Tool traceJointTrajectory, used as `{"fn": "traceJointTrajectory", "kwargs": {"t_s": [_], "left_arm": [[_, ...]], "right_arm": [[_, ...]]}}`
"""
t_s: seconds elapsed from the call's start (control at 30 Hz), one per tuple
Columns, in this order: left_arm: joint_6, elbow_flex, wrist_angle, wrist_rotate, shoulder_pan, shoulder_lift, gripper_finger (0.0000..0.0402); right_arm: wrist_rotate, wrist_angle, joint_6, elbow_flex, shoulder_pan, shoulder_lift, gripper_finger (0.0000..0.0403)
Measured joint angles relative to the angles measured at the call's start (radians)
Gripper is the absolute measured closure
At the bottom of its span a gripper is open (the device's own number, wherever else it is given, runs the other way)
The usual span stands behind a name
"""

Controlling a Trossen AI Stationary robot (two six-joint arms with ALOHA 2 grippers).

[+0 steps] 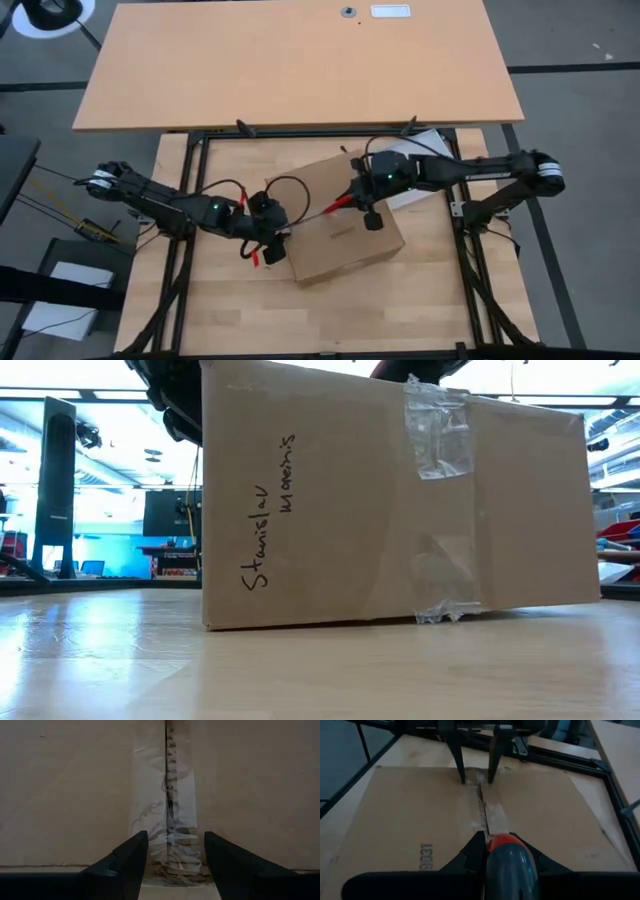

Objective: Unpack boxes
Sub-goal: Open the cardboard box using the red cutter

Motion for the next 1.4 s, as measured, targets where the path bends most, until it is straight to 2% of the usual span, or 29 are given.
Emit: {"fn": "traceJointTrajectory", "kwargs": {"t_s": [0.43, 1.4], "left_arm": [[-0.011, 0.001, -0.049, 0.000, -0.006, -0.001, 0.0193], [-0.048, -0.002, -0.135, 0.006, -0.014, -0.042, 0.0193]], "right_arm": [[0.046, -0.170, -0.022, 0.001, -0.022, -0.082, 0.0347], [0.101, -0.322, 0.011, 0.002, -0.023, -0.263, 0.0347]]}}
